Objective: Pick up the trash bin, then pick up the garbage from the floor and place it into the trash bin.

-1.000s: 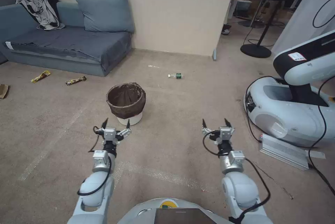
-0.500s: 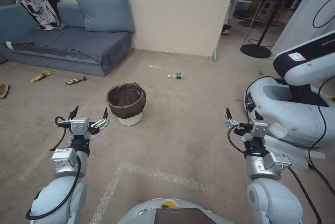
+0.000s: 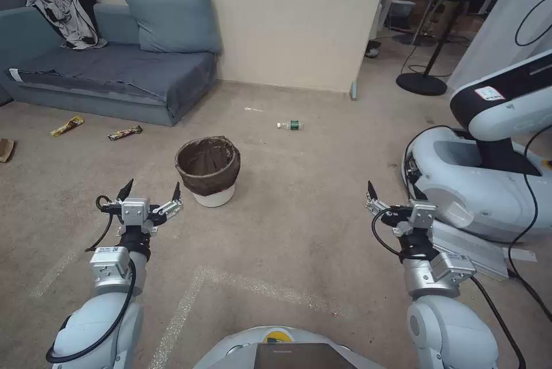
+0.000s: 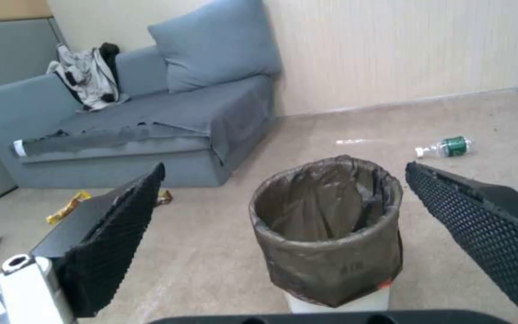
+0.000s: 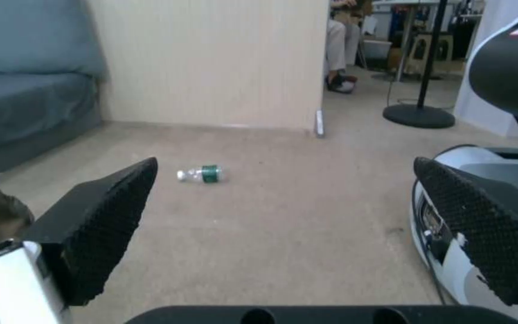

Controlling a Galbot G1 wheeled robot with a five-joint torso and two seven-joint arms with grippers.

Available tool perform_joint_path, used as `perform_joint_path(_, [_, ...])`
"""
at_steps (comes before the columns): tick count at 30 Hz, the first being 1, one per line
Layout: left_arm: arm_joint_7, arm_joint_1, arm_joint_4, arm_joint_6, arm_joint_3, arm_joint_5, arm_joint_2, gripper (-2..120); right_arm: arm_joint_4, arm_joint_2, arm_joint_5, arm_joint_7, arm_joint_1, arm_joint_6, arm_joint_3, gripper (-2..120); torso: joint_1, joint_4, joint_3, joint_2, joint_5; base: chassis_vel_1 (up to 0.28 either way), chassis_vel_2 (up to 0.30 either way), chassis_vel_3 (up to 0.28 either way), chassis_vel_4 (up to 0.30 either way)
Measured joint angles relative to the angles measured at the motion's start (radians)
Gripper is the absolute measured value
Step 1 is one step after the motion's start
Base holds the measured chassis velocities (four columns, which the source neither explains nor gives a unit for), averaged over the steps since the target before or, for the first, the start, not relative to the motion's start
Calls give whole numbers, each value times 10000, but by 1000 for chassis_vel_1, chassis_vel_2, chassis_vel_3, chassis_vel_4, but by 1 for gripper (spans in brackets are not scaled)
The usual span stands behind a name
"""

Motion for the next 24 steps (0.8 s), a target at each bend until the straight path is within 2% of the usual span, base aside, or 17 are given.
perform_joint_path(24, [-17, 4, 61, -49, -10, -32, 14, 100, -34, -10, -37, -52, -23, 81, -43, 100, 0, 0, 1, 0, 0, 0, 0, 0, 0])
